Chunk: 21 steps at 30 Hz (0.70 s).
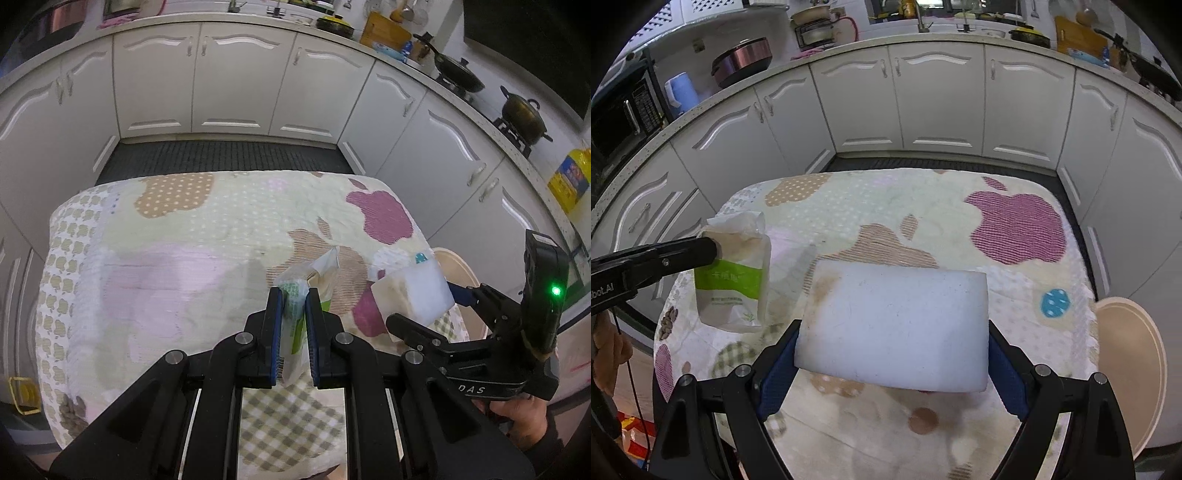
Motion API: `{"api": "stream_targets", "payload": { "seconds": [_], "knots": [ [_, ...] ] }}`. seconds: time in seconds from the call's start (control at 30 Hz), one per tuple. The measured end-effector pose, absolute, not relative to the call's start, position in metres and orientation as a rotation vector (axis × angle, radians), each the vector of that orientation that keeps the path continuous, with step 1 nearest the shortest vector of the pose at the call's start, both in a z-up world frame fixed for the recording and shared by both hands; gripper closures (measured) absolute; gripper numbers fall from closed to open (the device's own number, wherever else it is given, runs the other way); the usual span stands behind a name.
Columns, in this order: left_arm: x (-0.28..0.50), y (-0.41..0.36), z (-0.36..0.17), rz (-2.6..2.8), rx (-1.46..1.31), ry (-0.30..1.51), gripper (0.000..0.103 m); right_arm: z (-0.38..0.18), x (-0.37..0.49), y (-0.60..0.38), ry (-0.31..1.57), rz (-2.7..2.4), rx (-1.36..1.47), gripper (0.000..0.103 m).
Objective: Collect trash
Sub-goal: 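Lift and carry the tissue pack and sponge over the beige bin with both tools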
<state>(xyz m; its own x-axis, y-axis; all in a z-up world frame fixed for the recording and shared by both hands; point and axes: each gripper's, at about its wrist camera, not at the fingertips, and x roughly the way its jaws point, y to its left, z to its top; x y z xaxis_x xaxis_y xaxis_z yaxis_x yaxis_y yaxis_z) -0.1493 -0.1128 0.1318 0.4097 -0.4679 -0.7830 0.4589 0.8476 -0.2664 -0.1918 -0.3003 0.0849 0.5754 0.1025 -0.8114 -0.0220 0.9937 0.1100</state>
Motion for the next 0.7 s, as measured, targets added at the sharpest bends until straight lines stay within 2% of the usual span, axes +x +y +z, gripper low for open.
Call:
{"api": "stream_targets", "payload": {
  "seconds": [0.7],
  "knots": [
    [-0.179,-0.213,0.144,-0.753,0.083,0.977,0.093,0.097,-0.253,-0.404,0.920,-0.113,0.212,0.013]
  ]
}}
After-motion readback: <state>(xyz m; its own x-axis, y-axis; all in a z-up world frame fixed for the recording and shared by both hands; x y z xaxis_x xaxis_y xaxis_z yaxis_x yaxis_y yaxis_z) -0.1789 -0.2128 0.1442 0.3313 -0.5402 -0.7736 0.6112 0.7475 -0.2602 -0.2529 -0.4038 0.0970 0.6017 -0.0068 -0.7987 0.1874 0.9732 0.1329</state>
